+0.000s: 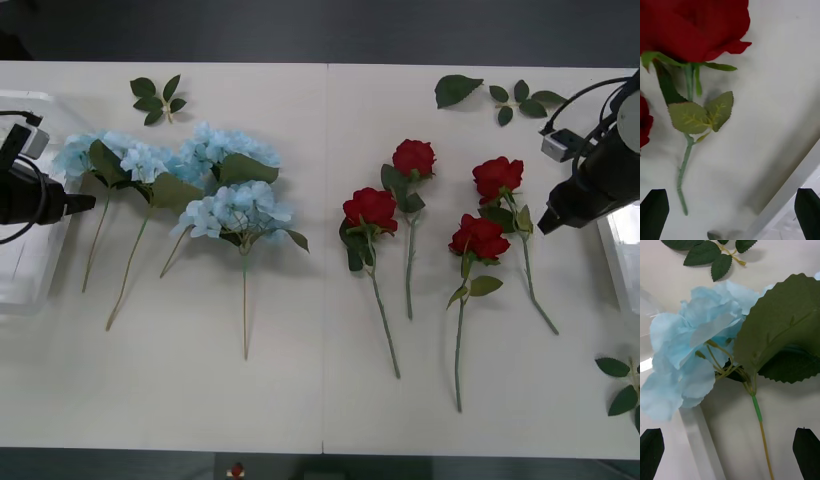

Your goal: Put the red flowers into the right box and the blue flowers into the left box

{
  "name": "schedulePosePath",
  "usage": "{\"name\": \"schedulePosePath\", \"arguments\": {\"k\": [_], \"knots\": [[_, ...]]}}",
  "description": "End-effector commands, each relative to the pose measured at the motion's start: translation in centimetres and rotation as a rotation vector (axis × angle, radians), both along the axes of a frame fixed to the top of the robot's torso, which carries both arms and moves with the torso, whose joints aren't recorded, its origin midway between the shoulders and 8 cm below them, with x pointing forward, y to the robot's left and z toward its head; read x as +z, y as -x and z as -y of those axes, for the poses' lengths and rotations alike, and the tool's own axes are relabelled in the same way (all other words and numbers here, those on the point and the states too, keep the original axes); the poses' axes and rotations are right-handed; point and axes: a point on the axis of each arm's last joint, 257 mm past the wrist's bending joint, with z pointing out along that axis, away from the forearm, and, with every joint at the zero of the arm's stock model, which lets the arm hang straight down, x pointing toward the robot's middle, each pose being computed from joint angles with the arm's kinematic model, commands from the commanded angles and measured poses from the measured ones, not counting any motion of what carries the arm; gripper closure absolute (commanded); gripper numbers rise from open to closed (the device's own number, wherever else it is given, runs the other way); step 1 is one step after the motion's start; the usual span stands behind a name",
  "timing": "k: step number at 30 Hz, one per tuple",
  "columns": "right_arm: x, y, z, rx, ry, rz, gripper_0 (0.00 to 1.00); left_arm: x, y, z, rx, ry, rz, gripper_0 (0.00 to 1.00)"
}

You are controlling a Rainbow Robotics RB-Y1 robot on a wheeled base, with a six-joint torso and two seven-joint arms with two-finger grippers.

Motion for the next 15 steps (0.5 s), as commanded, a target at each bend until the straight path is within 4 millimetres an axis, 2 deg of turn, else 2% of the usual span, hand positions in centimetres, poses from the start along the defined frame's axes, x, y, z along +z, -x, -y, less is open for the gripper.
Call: {"name": "schedulePosePath", "arguments": {"k": [1,7,15], "knots": [[-0.4,-1.2,0.1,-0.034,-0.004,0.030,0.04,0.8,-1.6,1.3,-0.004,0.001,0.015,0.00],[-2.8,-2.5,-0.8,-0.034,-0.003,0.048,0.03,0.1,-2.2,3.5,-0.043,-0.023,0.018,0.00],[-4.4,-3.2,-2.5,-0.007,0.002,0.053,0.03,-2.2,-2.2,3.9,-0.052,-0.075,-0.008,0.00]]}}
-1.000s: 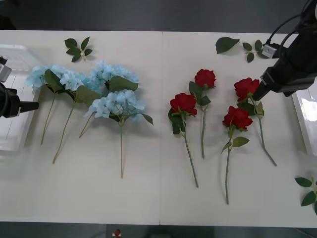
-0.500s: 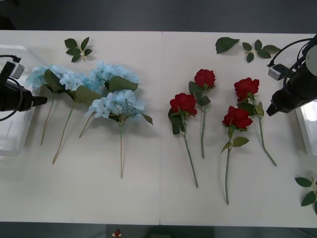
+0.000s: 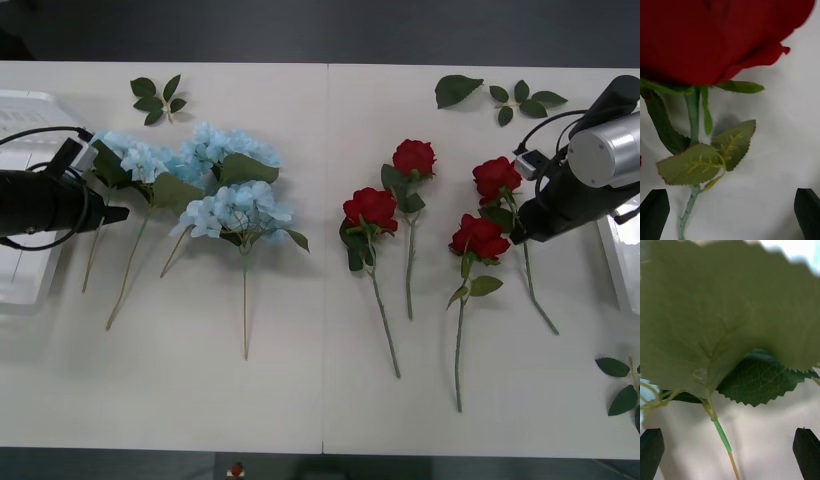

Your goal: Put the red flowers into the right box and the blue flowers into the left box

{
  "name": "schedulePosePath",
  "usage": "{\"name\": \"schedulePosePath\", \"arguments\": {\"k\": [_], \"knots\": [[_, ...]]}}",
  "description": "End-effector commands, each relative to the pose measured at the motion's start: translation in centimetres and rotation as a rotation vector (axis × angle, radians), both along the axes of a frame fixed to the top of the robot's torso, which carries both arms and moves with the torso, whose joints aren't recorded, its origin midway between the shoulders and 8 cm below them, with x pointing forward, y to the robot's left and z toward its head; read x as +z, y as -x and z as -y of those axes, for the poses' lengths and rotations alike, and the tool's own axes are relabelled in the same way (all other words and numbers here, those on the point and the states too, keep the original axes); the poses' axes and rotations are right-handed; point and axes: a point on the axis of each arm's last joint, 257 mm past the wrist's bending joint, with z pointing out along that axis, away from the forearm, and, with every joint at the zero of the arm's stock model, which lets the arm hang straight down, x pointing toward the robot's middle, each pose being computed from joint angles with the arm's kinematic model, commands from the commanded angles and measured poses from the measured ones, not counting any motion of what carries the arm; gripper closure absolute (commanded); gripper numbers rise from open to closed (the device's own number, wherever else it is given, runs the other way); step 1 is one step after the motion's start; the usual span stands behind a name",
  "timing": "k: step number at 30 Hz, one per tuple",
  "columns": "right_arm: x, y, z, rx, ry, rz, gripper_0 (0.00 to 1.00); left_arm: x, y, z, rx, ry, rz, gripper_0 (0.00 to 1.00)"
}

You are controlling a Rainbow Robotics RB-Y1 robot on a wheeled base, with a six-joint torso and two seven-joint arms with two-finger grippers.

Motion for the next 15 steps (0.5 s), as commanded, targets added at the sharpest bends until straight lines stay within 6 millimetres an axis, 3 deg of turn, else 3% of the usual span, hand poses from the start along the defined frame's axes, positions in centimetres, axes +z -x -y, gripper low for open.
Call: {"name": "schedulePosePath", "arguments": {"k": [1,4,6,9,11,12,15], "knots": [[0.9,-1.3,-0.9,0.027,0.012,0.028,0.04,0.7,-1.1,-0.3,0.042,0.016,-0.001,0.00],[0.4,-1.4,-1.7,0.037,0.006,0.030,0.05,0.2,-1.1,0.0,0.046,0.021,-0.009,0.00],[0.3,-1.5,-1.8,0.039,0.003,0.029,0.09,-0.1,-1.1,0.0,0.051,0.022,-0.014,0.06],[0.0,-1.5,-2.1,0.041,-0.003,0.028,0.12,-0.3,-1.1,0.2,0.053,0.023,-0.017,0.20],[-0.3,-1.5,-2.0,0.039,-0.003,0.024,0.15,-0.4,-1.2,0.4,0.053,0.024,-0.016,0.39],[-0.6,-1.4,-2.1,0.040,-0.003,0.022,0.22,-0.4,-1.2,0.4,0.054,0.022,-0.015,0.44],[-0.8,-1.5,-2.1,0.045,0.004,0.021,0.35,-0.8,-1.2,0.7,0.055,0.025,-0.021,0.48]]}}
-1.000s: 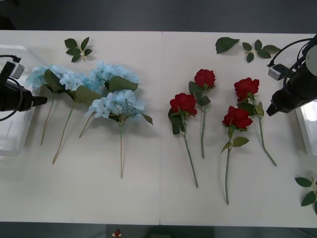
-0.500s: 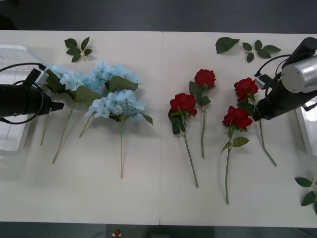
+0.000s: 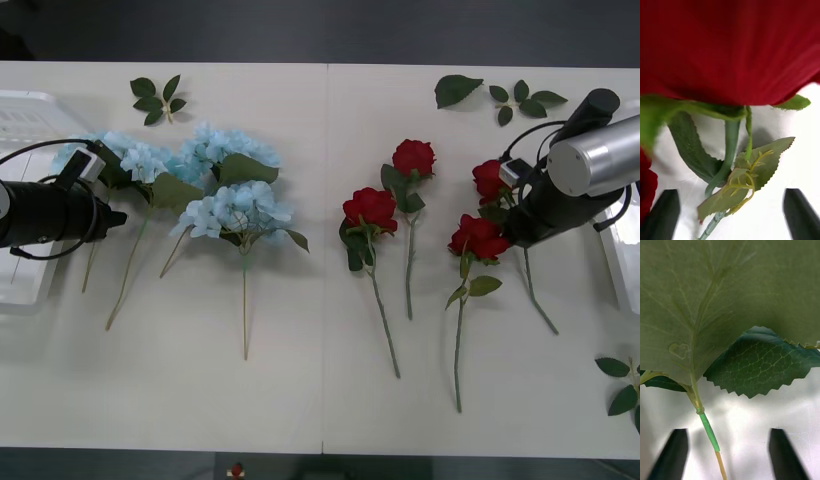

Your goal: Put the red flowers into the right box and the blue flowers into the left box

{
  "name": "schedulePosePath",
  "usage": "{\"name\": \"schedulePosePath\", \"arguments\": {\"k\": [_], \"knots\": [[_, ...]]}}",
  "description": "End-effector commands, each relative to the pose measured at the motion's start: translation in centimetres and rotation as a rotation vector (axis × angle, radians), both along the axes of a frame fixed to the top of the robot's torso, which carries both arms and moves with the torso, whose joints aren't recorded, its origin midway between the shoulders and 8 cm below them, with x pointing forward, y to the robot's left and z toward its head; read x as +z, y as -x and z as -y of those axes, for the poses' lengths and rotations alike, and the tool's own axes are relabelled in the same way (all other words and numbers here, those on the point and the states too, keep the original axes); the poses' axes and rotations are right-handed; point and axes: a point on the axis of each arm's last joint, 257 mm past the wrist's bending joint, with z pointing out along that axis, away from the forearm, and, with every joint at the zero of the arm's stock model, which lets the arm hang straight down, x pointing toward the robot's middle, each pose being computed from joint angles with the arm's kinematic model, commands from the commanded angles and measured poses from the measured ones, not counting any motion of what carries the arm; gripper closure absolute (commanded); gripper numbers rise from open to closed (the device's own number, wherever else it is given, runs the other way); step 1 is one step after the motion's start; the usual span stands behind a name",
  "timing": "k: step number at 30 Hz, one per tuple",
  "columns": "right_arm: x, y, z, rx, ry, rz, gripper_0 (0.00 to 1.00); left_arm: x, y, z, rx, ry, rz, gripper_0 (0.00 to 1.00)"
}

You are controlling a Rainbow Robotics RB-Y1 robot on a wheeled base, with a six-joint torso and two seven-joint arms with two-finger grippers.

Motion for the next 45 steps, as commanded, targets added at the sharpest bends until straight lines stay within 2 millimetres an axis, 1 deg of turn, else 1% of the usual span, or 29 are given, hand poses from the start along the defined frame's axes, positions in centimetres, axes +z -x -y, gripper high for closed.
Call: {"name": "schedulePosePath", "arguments": {"k": [1,2,3,4,5,7,8,9,10,11,12,16,20,23,25,28,30,31,32,33,34,36,37,38,39,41,43,44,45], "knots": [[1.1,-1.3,-0.4,0.042,0.017,0.031,0.39,1.5,-1.4,0.7,0.009,0.008,0.021,0.50],[1.2,-1.3,-0.4,0.043,0.018,0.033,0.43,1.4,-1.4,0.6,0.012,0.008,0.019,0.51],[1.1,-1.3,-0.5,0.044,0.017,0.033,0.51,1.0,-1.3,0.6,0.019,0.010,0.014,0.52],[1.1,-1.3,-0.4,0.044,0.018,0.032,0.57,0.6,-1.3,0.6,0.022,0.010,0.009,0.53],[1.1,-1.3,-0.4,0.043,0.016,0.031,0.72,0.2,-1.4,0.5,0.031,0.008,0.010,0.53],[0.9,-1.3,-0.4,0.043,0.016,0.029,0.84,-0.4,-1.4,0.5,0.038,0.006,0.007,0.52],[0.8,-1.3,-0.3,0.042,0.015,0.030,0.88,-0.6,-1.4,0.5,0.042,0.005,0.006,0.56],[0.8,-1.4,-0.5,0.045,0.016,0.033,0.94,-1.0,-1.4,0.7,0.043,0.003,0.003,0.70],[0.7,-1.5,-0.4,0.044,0.017,0.034,0.96,-1.0,-1.4,0.6,0.045,0.001,0.003,0.78],[0.5,-1.5,-0.4,0.043,0.014,0.037,1.00,-1.2,-1.4,0.5,0.047,-0.002,0.003,0.99],[0.3,-1.7,-0.5,0.043,0.014,0.040,1.00,-1.2,-1.3,0.6,0.044,-0.002,0.002,1.00],[-0.2,-2.0,-0.5,0.044,0.022,0.051,1.00,-0.8,-1.5,0.7,0.036,-0.008,0.009,1.00],[0.4,-2.5,-0.4,0.050,0.022,0.067,1.00,0.7,-1.6,0.9,0.020,0.008,0.022,1.00],[2.3,-3.3,-0.2,0.040,-0.003,0.084,1.00,2.6,-1.2,0.4,0.004,0.022,0.017,1.00],[4.8,-3.9,0.0,0.036,-0.037,0.096,1.00,4.3,-0.6,-0.4,-0.007,0.030,0.010,1.00],[8.4,-4.2,1.0,0.027,-0.058,0.103,1.00,6.7,0.1,-1.3,-0.016,0.048,0.006,1.00],[11.0,-4.1,2.3,0.015,-0.058,0.102,1.00,8.6,0.7,-1.8,-0.023,0.066,0.003,1.00],[12.6,-4.1,3.3,0.006,-0.053,0.105,1.00,9.8,1.0,-2.4,-0.019,0.076,0.005,1.00],[13.3,-4.1,3.9,-0.002,-0.047,0.107,1.00,10.4,1.2,-2.9,-0.015,0.077,0.006,1.00],[15.0,-3.9,5.6,-0.020,-0.024,0.112,1.00,12.1,1.8,-4.4,-0.001,0.079,0.010,1.00],[15.7,-3.8,6.4,-0.025,-0.012,0.117,1.00,12.7,2.0,-4.9,0.005,0.081,0.010,1.00],[18.0,-3.2,10.4,-0.070,0.055,0.128,1.00,15.3,3.0,-7.6,0.043,0.090,0.013,1.00],[18.7,-2.8,12.1,-0.092,0.078,0.135,1.00,16.2,3.2,-8.8,0.061,0.084,0.020,1.00],[19.2,-2.6,13.3,-0.107,0.096,0.139,1.00,16.8,3.4,-9.6,0.074,0.081,0.023,1.00],[19.8,-2.0,15.5,-0.136,0.131,0.141,1.00,17.9,3.8,-11.5,0.107,0.071,0.032,1.00],[19.9,-1.0,18.5,-0.182,0.167,0.135,1.00,18.9,4.2,-14.3,0.157,0.051,0.043,1.00],[19.0,0.0,21.7,-0.234,0.197,0.128,1.00,19.4,5.0,-18.4,0.242,0.034,0.050,1.00],[18.5,0.3,22.8,-0.250,0.208,0.129,1.00,19.5,5.1,-19.8,0.274,0.032,0.056,1.00],[18.1,0.3,23.8,-0.259,0.221,0.139,1.00,19.0,5.5,-21.6,0.319,0.036,0.054,1.00]]}}
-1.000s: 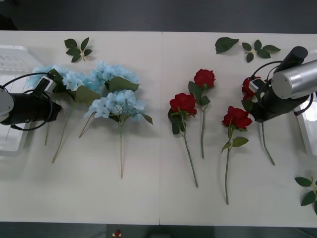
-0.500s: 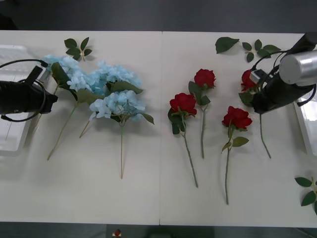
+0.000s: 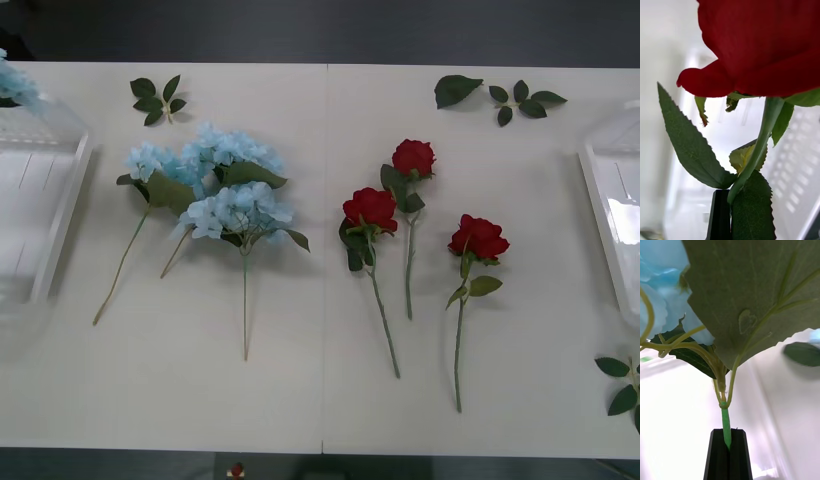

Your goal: Put the red flowers into the right box and the blue flowers into the left box

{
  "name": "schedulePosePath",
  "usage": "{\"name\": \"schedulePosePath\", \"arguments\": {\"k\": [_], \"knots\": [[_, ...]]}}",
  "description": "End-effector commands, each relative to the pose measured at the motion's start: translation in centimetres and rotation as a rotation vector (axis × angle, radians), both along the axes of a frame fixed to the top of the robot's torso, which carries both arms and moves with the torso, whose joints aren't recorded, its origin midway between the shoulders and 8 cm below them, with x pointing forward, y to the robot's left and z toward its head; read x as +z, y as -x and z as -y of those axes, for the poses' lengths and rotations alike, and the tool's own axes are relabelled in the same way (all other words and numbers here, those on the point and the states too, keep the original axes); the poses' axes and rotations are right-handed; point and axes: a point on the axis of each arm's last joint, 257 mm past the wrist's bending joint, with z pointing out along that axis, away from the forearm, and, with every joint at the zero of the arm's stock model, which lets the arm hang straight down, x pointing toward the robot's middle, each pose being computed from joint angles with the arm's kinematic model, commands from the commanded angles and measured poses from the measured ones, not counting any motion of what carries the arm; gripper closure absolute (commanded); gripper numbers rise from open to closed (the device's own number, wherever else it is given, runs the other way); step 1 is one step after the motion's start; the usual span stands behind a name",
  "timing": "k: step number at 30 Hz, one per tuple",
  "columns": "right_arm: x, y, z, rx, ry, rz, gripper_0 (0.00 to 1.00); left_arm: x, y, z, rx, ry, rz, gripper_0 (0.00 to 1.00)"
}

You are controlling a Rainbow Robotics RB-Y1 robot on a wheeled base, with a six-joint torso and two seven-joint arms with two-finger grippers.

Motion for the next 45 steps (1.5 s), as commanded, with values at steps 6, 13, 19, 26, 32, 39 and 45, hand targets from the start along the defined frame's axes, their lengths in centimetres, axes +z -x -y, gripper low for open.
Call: {"name": "schedulePosePath", "arguments": {"k": [6,13,19,26,32,39,45], "knots": [[-4.2,0.8,8.1,-0.064,0.139,0.043,1.00,-0.6,0.8,-11.8,0.283,-0.019,0.057,1.00],[-8.2,-0.1,8.8,-0.069,0.180,0.081,1.00,-3.4,-0.2,-11.0,0.295,-0.007,0.060,1.00],[-8.5,0.6,9.9,-0.075,0.207,0.063,0.07,-6.8,-1.3,-8.3,0.275,0.019,0.038,1.00],[-8.0,-0.2,4.8,-0.033,0.077,0.031,0.00,-8.7,-1.9,-7.0,0.267,0.019,0.026,1.00],[-5.5,0.3,-2.9,-0.033,-0.154,0.001,0.00,-8.6,-2.0,-6.9,0.264,0.021,0.027,0.99],[-3.8,2.2,-15.3,-0.050,-0.339,-0.069,0.00,-8.5,-1.9,-6.3,0.256,0.053,0.024,0.58],[-4.1,5.7,-23.0,-0.123,-0.385,-0.070,0.00,-6.6,-0.8,-4.7,0.189,0.125,-0.015,0.44]]}}
